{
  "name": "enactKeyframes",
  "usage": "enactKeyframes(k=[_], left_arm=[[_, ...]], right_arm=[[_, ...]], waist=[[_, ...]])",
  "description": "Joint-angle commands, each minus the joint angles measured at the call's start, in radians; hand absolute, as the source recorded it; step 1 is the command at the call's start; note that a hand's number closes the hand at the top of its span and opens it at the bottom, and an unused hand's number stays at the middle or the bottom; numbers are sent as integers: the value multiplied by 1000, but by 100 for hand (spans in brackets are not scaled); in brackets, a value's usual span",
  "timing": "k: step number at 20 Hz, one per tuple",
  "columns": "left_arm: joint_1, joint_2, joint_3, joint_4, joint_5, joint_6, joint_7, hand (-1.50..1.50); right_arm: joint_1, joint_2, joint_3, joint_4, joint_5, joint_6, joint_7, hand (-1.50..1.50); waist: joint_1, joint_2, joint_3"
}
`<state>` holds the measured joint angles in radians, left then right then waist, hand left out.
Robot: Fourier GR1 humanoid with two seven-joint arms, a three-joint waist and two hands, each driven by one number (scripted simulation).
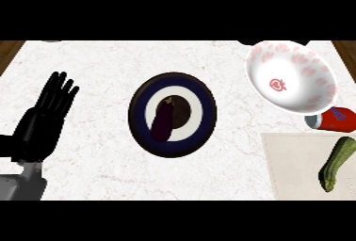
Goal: Pick the squash from the placemat and place it in the bowl
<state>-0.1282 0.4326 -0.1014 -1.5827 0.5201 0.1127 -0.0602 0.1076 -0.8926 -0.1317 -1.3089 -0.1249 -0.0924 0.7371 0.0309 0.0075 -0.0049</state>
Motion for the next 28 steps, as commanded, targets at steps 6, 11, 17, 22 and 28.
enactKeyframes(k=[6, 11, 17, 22, 28], left_arm=[[-44, -21, 3, 4, -14, 19, 36, 0], [-3, -24, 42, 45, -12, -38, -1, 0], [6, -76, 23, 13, -69, -7, 12, 0], [-16, -58, 66, 43, -58, -36, 27, 0], [-10, -97, 59, -16, -94, -4, 49, 0]], right_arm=[[-281, -146, 20, -12, -303, 426, 428, -150], [-360, -101, 87, 36, -275, 377, 501, -150], [-332, -24, 104, 28, -239, 311, 452, -150], [-262, 12, 142, -134, -222, 203, 531, -150], [-179, 87, 177, -162, -27, 113, 389, -150]], waist=[[-7, -4, 4], [-21, -6, 4], [-30, -8, 4], [-39, -9, 4], [-37, -9, 5]])
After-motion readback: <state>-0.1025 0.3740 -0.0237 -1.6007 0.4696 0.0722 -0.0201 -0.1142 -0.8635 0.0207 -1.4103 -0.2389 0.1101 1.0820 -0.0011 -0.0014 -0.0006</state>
